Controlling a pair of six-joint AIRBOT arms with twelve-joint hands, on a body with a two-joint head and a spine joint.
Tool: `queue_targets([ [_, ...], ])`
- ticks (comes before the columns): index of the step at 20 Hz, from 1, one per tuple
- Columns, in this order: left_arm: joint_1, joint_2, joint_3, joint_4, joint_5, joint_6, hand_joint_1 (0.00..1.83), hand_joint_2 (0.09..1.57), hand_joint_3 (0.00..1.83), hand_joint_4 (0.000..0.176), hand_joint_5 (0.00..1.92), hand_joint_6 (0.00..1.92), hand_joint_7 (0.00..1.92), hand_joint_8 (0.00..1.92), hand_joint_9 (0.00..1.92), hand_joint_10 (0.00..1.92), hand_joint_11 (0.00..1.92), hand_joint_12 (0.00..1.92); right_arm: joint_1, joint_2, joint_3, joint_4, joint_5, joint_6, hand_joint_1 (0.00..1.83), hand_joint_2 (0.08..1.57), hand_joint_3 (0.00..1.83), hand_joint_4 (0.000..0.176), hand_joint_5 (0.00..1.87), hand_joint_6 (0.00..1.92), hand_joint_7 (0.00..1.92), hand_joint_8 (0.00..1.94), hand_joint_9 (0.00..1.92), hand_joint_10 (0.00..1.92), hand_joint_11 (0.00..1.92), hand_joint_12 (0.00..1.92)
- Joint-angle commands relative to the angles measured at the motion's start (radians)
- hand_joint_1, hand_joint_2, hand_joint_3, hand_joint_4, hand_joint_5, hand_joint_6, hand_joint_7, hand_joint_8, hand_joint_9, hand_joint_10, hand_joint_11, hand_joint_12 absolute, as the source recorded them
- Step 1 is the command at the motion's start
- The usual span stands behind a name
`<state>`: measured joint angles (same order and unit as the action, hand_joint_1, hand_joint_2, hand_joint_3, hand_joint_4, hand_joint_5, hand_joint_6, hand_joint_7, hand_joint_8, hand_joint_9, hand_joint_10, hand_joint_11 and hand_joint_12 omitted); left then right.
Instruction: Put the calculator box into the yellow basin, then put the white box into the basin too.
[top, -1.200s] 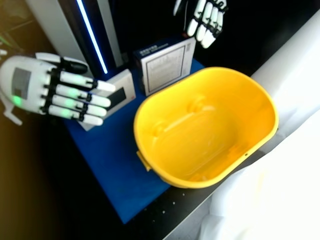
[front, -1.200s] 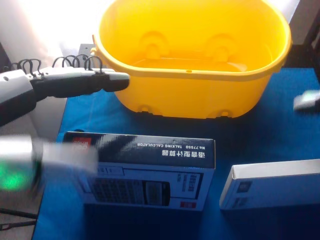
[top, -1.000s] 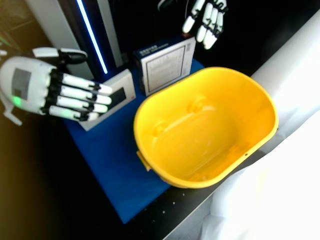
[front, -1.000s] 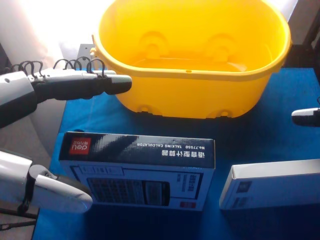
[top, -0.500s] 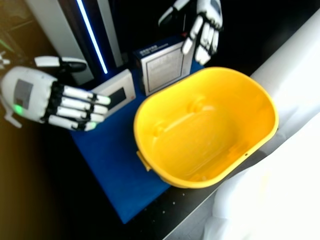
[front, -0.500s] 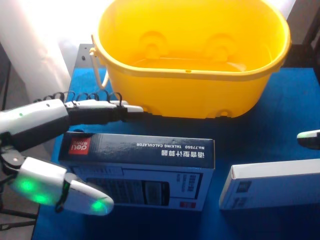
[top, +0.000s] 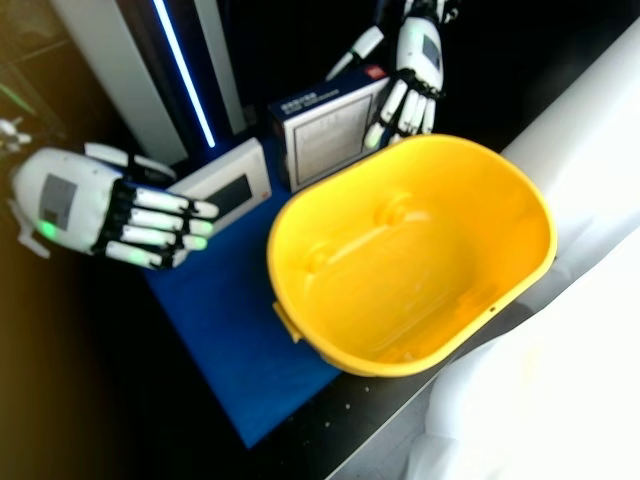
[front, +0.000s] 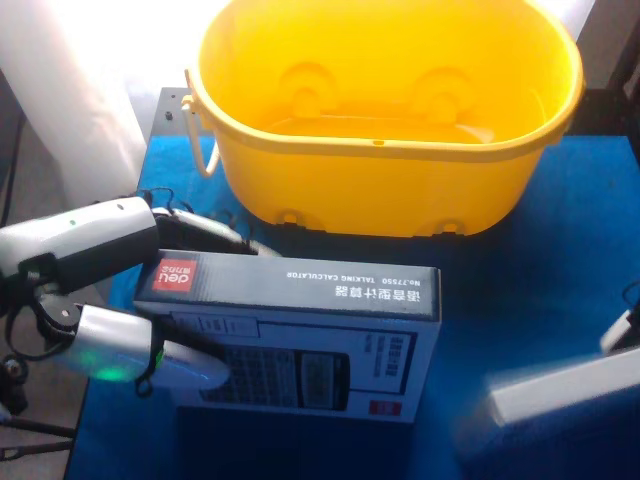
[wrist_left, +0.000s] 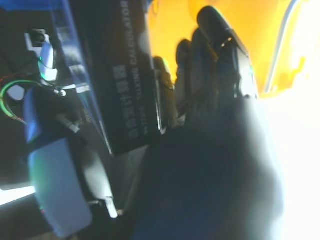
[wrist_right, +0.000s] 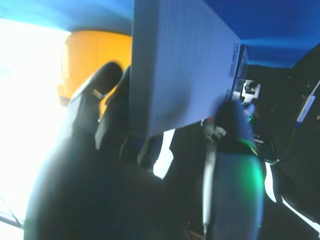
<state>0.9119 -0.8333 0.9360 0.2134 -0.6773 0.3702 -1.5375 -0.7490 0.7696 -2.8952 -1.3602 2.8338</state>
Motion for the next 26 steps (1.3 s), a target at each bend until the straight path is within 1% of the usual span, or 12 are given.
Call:
queue_targets([
  [1,-0.011,-0.011,0.002,0.005,-0.055,0.006,1.26,1.06,0.01,0.0,0.85,0.08,0.69,0.05,0.67,0.21,0.36,1.42,0.004,-0.002,0.004,0.003,-0.108,0.01,1.35,1.18,0.0,0.0,0.86,1.23,0.8,1.18,0.79,1.35,0.68,1.45],
  [2,-0.011,-0.014,0.006,0.005,-0.056,0.006,1.17,1.15,0.0,0.0,0.85,0.93,0.85,0.08,0.81,0.29,0.57,1.35,0.004,-0.003,0.005,0.005,-0.108,0.01,1.46,1.17,0.0,0.0,0.86,1.19,0.8,1.14,0.81,1.25,0.72,1.62],
  [3,-0.012,-0.015,0.007,0.004,-0.064,0.005,1.31,1.16,0.0,0.0,0.86,1.12,0.8,0.94,0.85,1.11,0.68,1.39,0.005,-0.004,0.005,0.007,-0.108,0.01,1.47,1.17,0.0,0.0,0.85,1.21,0.79,1.16,0.79,1.25,0.68,1.68],
  [5,-0.011,-0.015,0.011,-0.009,-0.107,-0.014,1.37,1.15,0.0,0.0,0.8,1.08,0.88,1.1,0.93,1.31,0.89,1.39,0.013,-0.004,0.004,0.008,-0.109,0.01,1.36,1.18,0.0,0.0,0.87,1.23,0.81,1.18,0.77,1.35,0.66,1.47],
  [7,-0.004,-0.004,0.008,-0.038,-0.185,-0.028,1.36,1.16,0.0,0.0,0.81,1.1,0.89,1.15,0.84,1.38,0.73,1.5,0.017,-0.003,0.004,0.008,-0.14,0.01,1.36,1.17,0.0,0.0,0.87,1.19,0.82,1.14,0.81,1.35,0.72,1.45],
  [14,0.002,0.107,-0.062,-0.141,-0.501,0.033,1.36,1.16,0.0,0.0,0.81,1.13,0.88,1.15,0.84,1.35,0.65,1.46,0.049,-0.001,-0.016,0.008,-0.322,0.034,1.36,1.15,0.0,0.0,0.9,1.08,0.88,1.14,0.81,1.37,0.65,1.64],
  [17,0.003,0.139,-0.085,-0.187,-0.617,0.107,1.36,1.17,0.0,0.0,0.77,1.18,0.88,1.14,0.85,1.34,0.7,1.43,0.061,-0.003,-0.019,0.013,-0.361,0.034,1.37,1.12,0.0,0.0,0.92,1.13,0.99,0.91,0.87,1.22,0.63,1.35],
  [20,-0.001,0.143,-0.087,-0.221,-0.723,0.157,1.37,1.14,0.0,0.0,0.8,1.04,0.97,1.08,0.89,1.31,0.82,1.5,0.077,-0.008,-0.023,0.016,-0.394,0.025,1.36,1.14,0.0,0.0,0.92,1.13,0.94,1.02,0.81,1.27,0.57,1.42],
  [22,-0.023,0.141,-0.078,-0.24,-0.781,0.187,1.37,1.16,0.0,0.0,0.78,0.99,0.96,1.15,0.86,1.41,0.84,1.59,0.104,-0.025,-0.021,0.016,-0.395,0.005,1.37,1.13,0.0,0.0,0.95,1.06,0.93,1.03,0.84,1.28,0.62,1.44],
  [24,-0.081,0.125,-0.053,-0.24,-0.791,0.2,1.35,1.21,0.0,0.0,0.66,1.18,0.87,1.28,0.74,1.52,0.71,1.58,0.105,-0.042,-0.02,0.022,-0.395,0.004,1.37,1.12,0.0,0.0,0.96,1.02,0.96,0.98,0.86,1.25,0.65,1.39],
  [25,-0.132,0.109,-0.029,-0.235,-0.774,0.202,1.21,1.23,0.0,0.0,0.72,1.18,0.82,1.49,0.78,1.39,0.68,1.67,0.105,-0.051,-0.018,0.023,-0.393,0.004,1.37,1.11,0.0,0.0,0.96,1.03,0.99,0.93,0.89,1.23,0.7,1.41],
  [26,-0.148,0.101,-0.02,-0.232,-0.763,0.202,1.21,1.23,0.0,0.0,0.72,1.18,0.82,1.49,0.78,1.39,0.68,1.67,0.105,-0.054,-0.018,0.023,-0.393,0.004,1.37,1.11,0.0,0.0,0.96,1.03,0.99,0.93,0.89,1.23,0.7,1.41],
])
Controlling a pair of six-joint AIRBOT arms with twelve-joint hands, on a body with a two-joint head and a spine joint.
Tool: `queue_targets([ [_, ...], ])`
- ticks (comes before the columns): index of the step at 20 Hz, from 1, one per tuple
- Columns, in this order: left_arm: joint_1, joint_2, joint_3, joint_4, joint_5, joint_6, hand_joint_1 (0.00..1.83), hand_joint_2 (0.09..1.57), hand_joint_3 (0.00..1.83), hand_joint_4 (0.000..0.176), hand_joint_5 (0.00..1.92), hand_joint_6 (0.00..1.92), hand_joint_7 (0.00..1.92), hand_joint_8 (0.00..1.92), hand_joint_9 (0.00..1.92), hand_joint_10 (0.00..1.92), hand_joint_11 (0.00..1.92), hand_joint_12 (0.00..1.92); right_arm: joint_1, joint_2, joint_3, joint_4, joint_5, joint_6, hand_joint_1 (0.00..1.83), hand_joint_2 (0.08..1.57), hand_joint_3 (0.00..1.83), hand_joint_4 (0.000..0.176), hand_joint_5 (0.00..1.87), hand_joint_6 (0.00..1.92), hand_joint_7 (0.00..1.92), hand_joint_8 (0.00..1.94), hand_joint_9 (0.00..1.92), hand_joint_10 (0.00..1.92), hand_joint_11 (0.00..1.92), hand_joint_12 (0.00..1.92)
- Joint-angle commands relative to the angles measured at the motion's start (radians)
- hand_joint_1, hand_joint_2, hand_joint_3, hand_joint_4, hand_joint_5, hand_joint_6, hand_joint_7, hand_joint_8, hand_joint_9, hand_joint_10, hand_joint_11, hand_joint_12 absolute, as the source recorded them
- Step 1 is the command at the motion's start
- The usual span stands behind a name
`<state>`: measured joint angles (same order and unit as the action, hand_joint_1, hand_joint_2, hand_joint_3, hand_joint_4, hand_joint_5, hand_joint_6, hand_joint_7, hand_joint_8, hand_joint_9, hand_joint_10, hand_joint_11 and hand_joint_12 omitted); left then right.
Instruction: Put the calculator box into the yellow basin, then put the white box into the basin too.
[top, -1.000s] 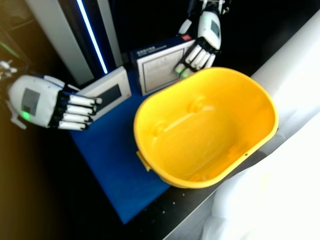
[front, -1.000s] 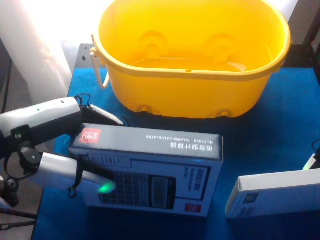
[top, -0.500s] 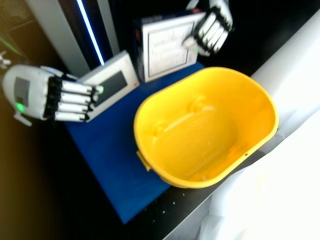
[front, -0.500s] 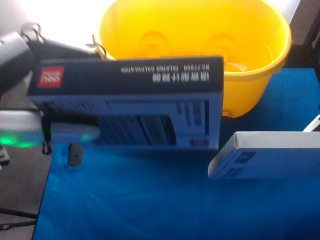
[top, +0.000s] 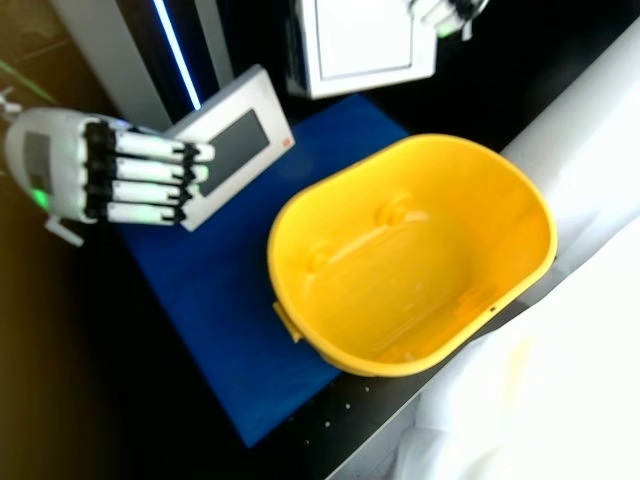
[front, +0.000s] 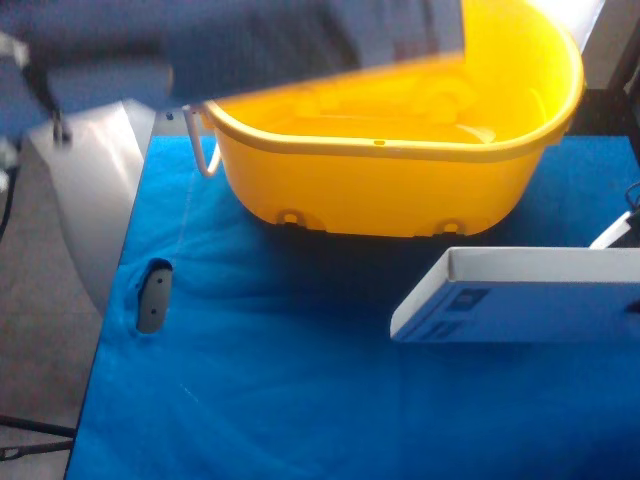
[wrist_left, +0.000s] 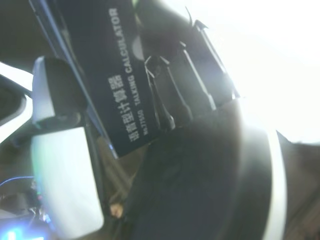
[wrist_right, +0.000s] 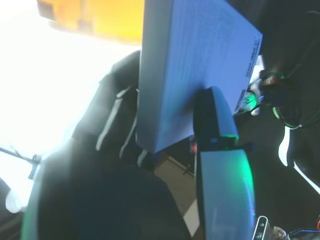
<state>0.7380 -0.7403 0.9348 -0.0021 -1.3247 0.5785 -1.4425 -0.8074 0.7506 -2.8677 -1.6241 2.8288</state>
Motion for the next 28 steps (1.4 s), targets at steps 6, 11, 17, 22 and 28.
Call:
queue_targets([
  [6,-0.316,-0.152,0.167,0.115,0.218,-0.045,1.35,1.2,0.0,0.0,0.76,1.22,0.76,1.36,0.82,1.36,0.76,1.35,0.01,-0.013,0.014,-0.005,-0.116,0.009,1.38,1.11,0.0,0.0,0.9,1.01,1.02,0.97,0.9,1.25,0.74,1.44],
  [11,-0.499,-0.302,0.318,0.212,0.516,-0.065,1.36,1.16,0.0,0.0,0.83,1.18,0.84,1.16,0.87,1.3,0.76,1.35,0.016,-0.021,0.021,-0.006,-0.102,0.009,1.37,1.14,0.0,0.0,0.92,1.0,0.91,1.12,0.85,1.34,0.75,1.56],
  [17,-0.51,-0.423,0.453,0.212,0.711,-0.064,1.35,1.18,0.0,0.0,0.85,1.16,0.84,1.2,0.77,1.43,0.57,1.65,0.027,-0.027,0.028,-0.012,-0.087,0.009,1.37,1.14,0.0,0.0,0.93,1.03,0.93,1.1,0.82,1.32,0.67,1.59],
  [22,-0.508,-0.474,0.498,0.229,0.814,-0.05,1.36,1.18,0.0,0.0,0.76,1.25,0.84,1.23,0.82,1.39,0.69,1.54,0.03,-0.027,0.029,-0.014,-0.085,0.009,1.21,1.13,0.0,0.014,0.96,1.02,0.94,1.12,0.85,1.11,0.69,1.57],
  [28,-0.495,-0.525,0.55,0.24,0.895,-0.049,1.34,1.22,0.0,0.0,0.77,1.19,0.76,1.41,0.71,1.53,0.51,1.71,0.034,-0.027,0.031,-0.015,-0.085,0.009,1.36,1.15,0.0,0.0,0.91,1.1,0.92,1.1,0.8,1.33,0.63,1.57],
])
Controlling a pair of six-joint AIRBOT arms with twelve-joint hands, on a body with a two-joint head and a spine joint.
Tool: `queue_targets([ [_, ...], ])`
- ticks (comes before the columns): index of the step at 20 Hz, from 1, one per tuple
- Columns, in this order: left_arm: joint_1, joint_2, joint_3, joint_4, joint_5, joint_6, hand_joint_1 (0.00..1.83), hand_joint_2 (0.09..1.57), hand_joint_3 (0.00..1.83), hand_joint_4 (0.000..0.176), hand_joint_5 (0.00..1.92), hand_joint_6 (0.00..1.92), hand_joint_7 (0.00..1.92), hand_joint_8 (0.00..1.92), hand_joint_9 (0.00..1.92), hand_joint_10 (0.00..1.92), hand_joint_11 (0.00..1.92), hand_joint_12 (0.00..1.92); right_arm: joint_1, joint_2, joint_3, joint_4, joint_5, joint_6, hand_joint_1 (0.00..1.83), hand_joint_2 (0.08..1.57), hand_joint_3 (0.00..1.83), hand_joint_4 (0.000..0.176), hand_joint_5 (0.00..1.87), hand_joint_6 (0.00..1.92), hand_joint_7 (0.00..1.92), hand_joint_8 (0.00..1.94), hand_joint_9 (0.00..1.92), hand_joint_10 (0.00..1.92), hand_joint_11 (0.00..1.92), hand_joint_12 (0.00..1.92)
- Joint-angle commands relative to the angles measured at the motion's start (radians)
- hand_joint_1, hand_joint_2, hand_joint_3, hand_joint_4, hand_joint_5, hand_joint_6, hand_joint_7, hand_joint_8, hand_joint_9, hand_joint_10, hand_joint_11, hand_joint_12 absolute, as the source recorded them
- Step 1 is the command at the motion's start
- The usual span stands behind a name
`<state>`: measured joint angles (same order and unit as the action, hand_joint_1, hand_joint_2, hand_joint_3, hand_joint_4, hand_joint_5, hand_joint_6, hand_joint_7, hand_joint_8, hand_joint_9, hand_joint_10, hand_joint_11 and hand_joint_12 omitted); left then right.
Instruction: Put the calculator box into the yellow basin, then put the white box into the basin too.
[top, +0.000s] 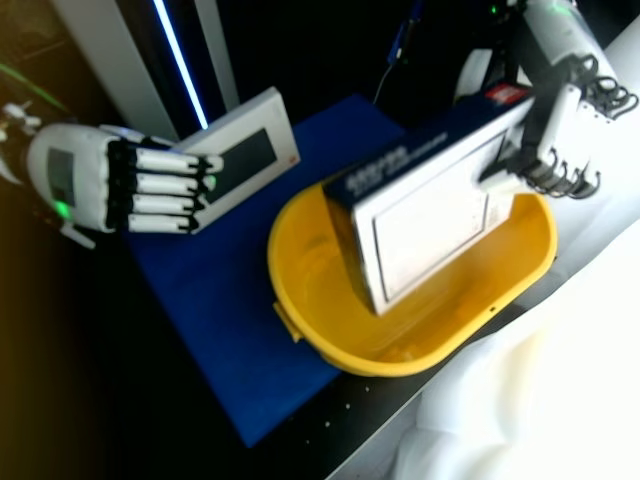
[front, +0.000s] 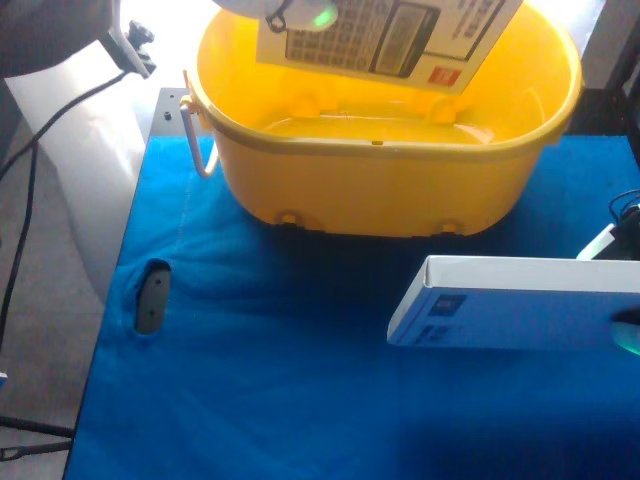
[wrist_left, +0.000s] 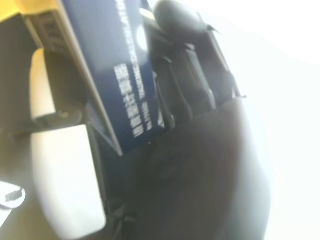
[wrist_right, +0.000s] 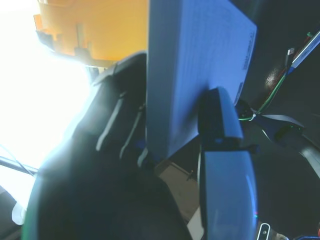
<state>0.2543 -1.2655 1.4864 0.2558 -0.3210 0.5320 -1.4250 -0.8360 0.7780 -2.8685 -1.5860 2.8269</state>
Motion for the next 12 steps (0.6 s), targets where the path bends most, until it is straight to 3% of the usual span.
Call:
queue_targets([
  [1,-0.01,-0.004,0.006,-0.018,-0.098,-0.003,1.21,1.21,0.0,0.0,0.81,1.17,0.77,1.42,0.61,1.41,0.42,1.75,0.016,0.002,0.003,-0.015,-0.123,0.011,1.37,1.14,0.0,0.0,0.91,1.07,0.92,1.1,0.81,1.34,0.65,1.59],
  [2,-0.008,-0.007,0.01,-0.018,-0.091,-0.003,1.18,1.22,0.0,0.0,0.76,1.23,0.79,1.4,0.58,1.33,0.35,1.78,0.017,0.002,0.004,-0.015,-0.123,0.011,1.37,1.14,0.0,0.0,0.92,1.06,0.94,1.08,0.81,1.33,0.63,1.59],
  [3,-0.006,-0.009,0.013,-0.018,-0.087,-0.002,1.15,1.24,0.0,0.015,0.76,1.32,0.73,1.39,0.55,1.19,0.33,1.73,0.018,0.002,0.004,-0.015,-0.123,0.011,1.37,1.14,0.0,0.0,0.92,1.06,0.95,1.08,0.8,1.33,0.61,1.6],
  [4,-0.004,-0.009,0.015,-0.018,-0.084,-0.002,1.17,1.14,0.0,0.0,0.57,0.85,0.51,0.91,0.36,1.1,0.15,1.71,0.018,0.002,0.004,-0.015,-0.123,0.011,1.36,1.14,0.0,0.0,0.91,1.07,0.93,1.1,0.8,1.34,0.62,1.61],
  [6,0.0,-0.009,0.017,-0.023,-0.083,-0.002,1.05,1.06,0.0,0.0,0.51,0.34,0.34,0.44,0.03,1.06,0.01,1.72,0.02,0.002,0.004,-0.015,-0.123,0.011,1.36,1.14,0.0,0.0,0.9,1.1,0.93,1.09,0.8,1.34,0.63,1.61],
  [7,0.003,-0.009,0.018,-0.027,-0.083,-0.001,0.99,1.03,0.0,0.029,0.43,0.17,0.28,0.2,0.01,0.74,0.0,1.43,0.021,0.002,0.005,-0.017,-0.123,0.011,1.36,1.14,0.0,0.0,0.89,1.1,0.93,1.08,0.81,1.33,0.65,1.6],
  [8,0.004,-0.009,0.018,-0.033,-0.084,0.002,0.93,1.0,0.0,0.079,0.32,0.07,0.17,0.08,0.03,0.37,0.0,1.04,0.024,0.003,0.005,-0.019,-0.124,0.011,1.36,1.14,0.0,0.0,0.89,1.11,0.94,1.07,0.8,1.33,0.62,1.59],
  [9,0.006,-0.008,0.018,-0.038,-0.086,0.004,0.9,0.98,0.0,0.098,0.26,0.02,0.1,0.02,0.03,0.12,0.0,0.71,0.027,0.003,0.005,-0.021,-0.124,0.011,1.36,1.14,0.0,0.0,0.89,1.12,0.95,1.06,0.8,1.34,0.61,1.58],
  [10,0.008,-0.006,0.018,-0.042,-0.091,0.006,0.86,0.97,0.0,0.118,0.16,0.02,0.03,0.01,0.01,0.02,0.0,0.39,0.029,0.003,0.005,-0.022,-0.124,0.011,1.36,1.14,0.0,0.0,0.89,1.13,0.96,1.05,0.8,1.33,0.6,1.58],
  [12,0.01,-0.001,0.018,-0.047,-0.094,0.006,0.83,0.96,0.0,0.124,0.06,0.01,0.0,0.0,0.0,0.0,0.0,0.03,0.033,0.006,0.005,-0.026,-0.124,0.011,1.37,1.14,0.0,0.0,0.92,1.09,0.95,1.04,0.83,1.31,0.67,1.58],
])
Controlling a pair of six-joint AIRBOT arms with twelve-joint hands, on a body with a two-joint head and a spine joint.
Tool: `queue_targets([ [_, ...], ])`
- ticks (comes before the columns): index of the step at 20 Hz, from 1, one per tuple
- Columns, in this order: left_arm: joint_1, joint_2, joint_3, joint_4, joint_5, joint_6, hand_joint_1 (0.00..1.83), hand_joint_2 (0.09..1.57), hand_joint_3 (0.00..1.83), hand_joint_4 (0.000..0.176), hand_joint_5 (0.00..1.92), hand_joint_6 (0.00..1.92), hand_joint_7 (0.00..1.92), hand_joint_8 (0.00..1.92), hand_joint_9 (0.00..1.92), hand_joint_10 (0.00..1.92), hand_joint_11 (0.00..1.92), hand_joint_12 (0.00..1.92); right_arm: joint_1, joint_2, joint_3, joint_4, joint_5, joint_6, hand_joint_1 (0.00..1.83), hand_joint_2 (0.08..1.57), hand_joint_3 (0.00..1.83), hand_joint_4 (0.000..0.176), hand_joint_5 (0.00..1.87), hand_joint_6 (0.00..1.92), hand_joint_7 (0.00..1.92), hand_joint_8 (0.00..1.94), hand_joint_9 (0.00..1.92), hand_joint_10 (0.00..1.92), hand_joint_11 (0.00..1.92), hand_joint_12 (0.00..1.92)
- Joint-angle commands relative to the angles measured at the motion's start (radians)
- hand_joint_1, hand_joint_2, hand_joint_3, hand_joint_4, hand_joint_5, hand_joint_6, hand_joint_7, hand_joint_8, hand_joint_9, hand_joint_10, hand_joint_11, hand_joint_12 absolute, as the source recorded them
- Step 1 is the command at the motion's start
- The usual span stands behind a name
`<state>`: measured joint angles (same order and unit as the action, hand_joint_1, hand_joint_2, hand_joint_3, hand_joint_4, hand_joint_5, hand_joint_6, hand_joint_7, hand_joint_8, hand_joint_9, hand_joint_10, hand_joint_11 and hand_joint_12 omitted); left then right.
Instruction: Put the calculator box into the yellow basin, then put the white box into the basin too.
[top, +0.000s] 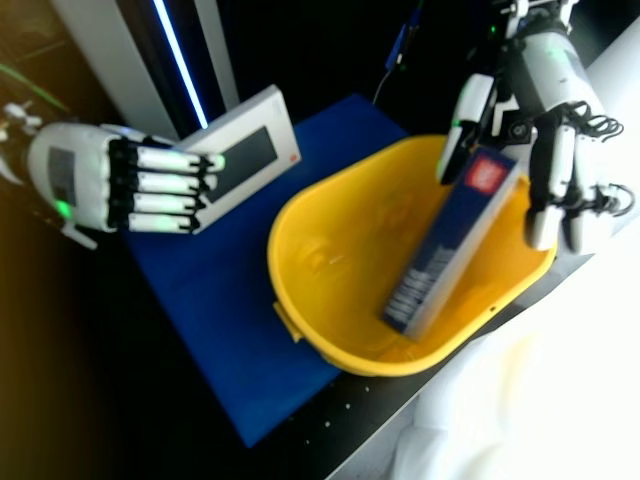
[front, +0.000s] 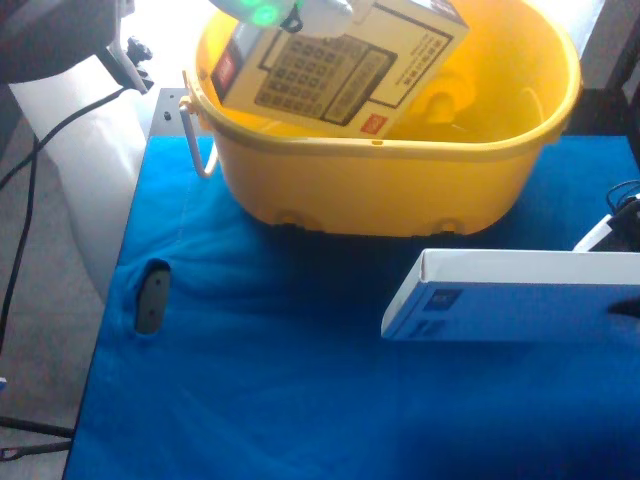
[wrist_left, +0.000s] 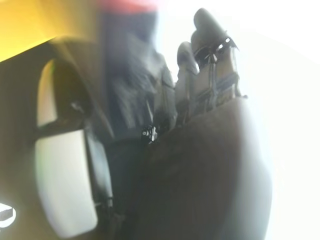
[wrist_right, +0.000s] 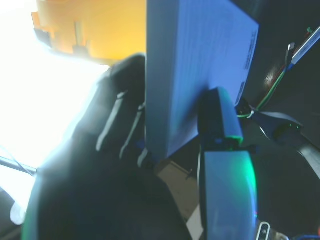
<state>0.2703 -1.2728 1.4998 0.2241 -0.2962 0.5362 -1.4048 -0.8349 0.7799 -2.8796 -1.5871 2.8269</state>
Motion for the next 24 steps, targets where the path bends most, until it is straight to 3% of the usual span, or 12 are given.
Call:
queue_targets([
  [1,-0.006,0.008,0.004,-0.017,-0.12,0.002,0.81,0.95,0.0,0.114,0.04,0.0,0.0,0.0,0.0,0.0,0.0,0.01,0.014,0.005,0.003,-0.016,-0.123,0.011,1.37,1.14,0.0,0.0,0.93,1.07,0.94,1.05,0.83,1.31,0.68,1.59],
  [5,-0.005,0.032,-0.007,-0.057,-0.143,0.022,0.81,0.94,0.0,0.09,0.04,0.0,0.0,0.0,0.0,0.0,0.0,0.0,0.04,0.017,0.002,-0.043,-0.124,0.011,1.24,1.14,0.0,0.0,0.91,1.08,0.97,1.09,0.88,1.22,0.75,1.61],
  [6,-0.002,0.047,-0.013,-0.095,-0.144,0.061,0.79,0.94,0.0,0.121,0.06,0.01,0.0,0.0,0.0,0.0,0.0,0.0,0.054,0.027,0.001,-0.059,-0.125,0.012,1.34,1.12,0.0,0.0,0.94,1.0,0.96,1.05,0.9,1.24,0.76,1.49],
  [8,0.003,0.066,-0.016,-0.131,-0.157,0.078,0.75,0.91,0.0,0.141,0.09,0.02,0.0,0.0,0.0,0.0,0.0,0.0,0.069,0.043,-0.002,-0.071,-0.134,0.012,1.36,1.12,0.0,0.0,0.96,1.0,0.94,1.04,0.88,1.24,0.71,1.41],
  [12,-0.001,0.102,-0.03,-0.178,-0.221,0.08,0.61,0.94,0.0,0.129,0.11,0.02,0.02,0.01,0.0,0.0,0.04,0.02,0.095,0.072,-0.002,-0.086,-0.172,0.011,1.37,1.13,0.0,0.0,0.94,1.09,0.91,1.02,0.88,1.2,0.76,1.23],
  [13,-0.001,0.107,-0.033,-0.18,-0.229,0.08,0.58,0.95,0.0,0.123,0.11,0.02,0.03,0.01,0.0,0.0,0.0,0.0,0.099,0.074,-0.002,-0.089,-0.172,0.011,1.35,1.18,0.0,0.0,0.94,1.02,0.75,1.25,0.78,1.41,0.72,1.48],
  [14,-0.002,0.11,-0.036,-0.182,-0.234,0.08,0.58,0.95,0.0,0.123,0.11,0.02,0.03,0.01,0.0,0.0,0.0,0.0,0.103,0.076,-0.002,-0.092,-0.172,0.011,1.35,1.18,0.0,0.0,0.94,1.02,0.75,1.25,0.78,1.41,0.72,1.48],
  [15,-0.003,0.119,-0.04,-0.184,-0.242,0.08,0.59,0.97,0.01,0.106,0.14,0.02,0.04,0.01,0.0,0.0,0.0,0.0,0.11,0.079,-0.002,-0.098,-0.172,0.011,1.36,1.15,0.0,0.0,0.93,1.04,0.89,1.03,0.81,1.41,0.69,1.59],
  [17,-0.004,0.13,-0.046,-0.192,-0.255,0.08,0.63,1.01,0.03,0.121,0.17,0.03,0.04,0.01,0.0,0.0,0.0,0.0,0.119,0.087,-0.002,-0.104,-0.172,0.011,1.36,1.15,0.0,0.0,0.94,1.04,0.87,1.04,0.8,1.43,0.69,1.59],
  [20,-0.004,0.153,-0.053,-0.242,-0.261,0.132,0.55,1.0,0.0,0.105,0.27,0.02,0.11,0.01,0.08,0.02,0.0,0.95,0.146,0.108,-0.002,-0.12,-0.175,0.011,1.36,1.15,0.0,0.0,0.93,1.07,0.9,0.97,0.8,1.43,0.69,1.59],
  [22,0.002,0.172,-0.061,-0.271,-0.266,0.152,0.53,1.02,0.0,0.095,0.31,0.03,0.14,0.01,0.1,0.03,0.0,0.97,0.184,0.125,-0.001,-0.132,-0.175,0.005,1.36,1.15,0.0,0.0,0.94,1.04,0.9,1.02,0.81,1.41,0.69,1.59],
  [24,0.008,0.183,-0.066,-0.309,-0.281,0.18,0.49,1.07,0.01,0.059,0.34,0.03,0.17,0.01,0.1,0.02,0.0,0.78,0.202,0.138,0.006,-0.132,-0.175,0.001,1.36,1.15,0.0,0.0,0.93,1.07,0.9,0.97,0.8,1.43,0.69,1.59],
])
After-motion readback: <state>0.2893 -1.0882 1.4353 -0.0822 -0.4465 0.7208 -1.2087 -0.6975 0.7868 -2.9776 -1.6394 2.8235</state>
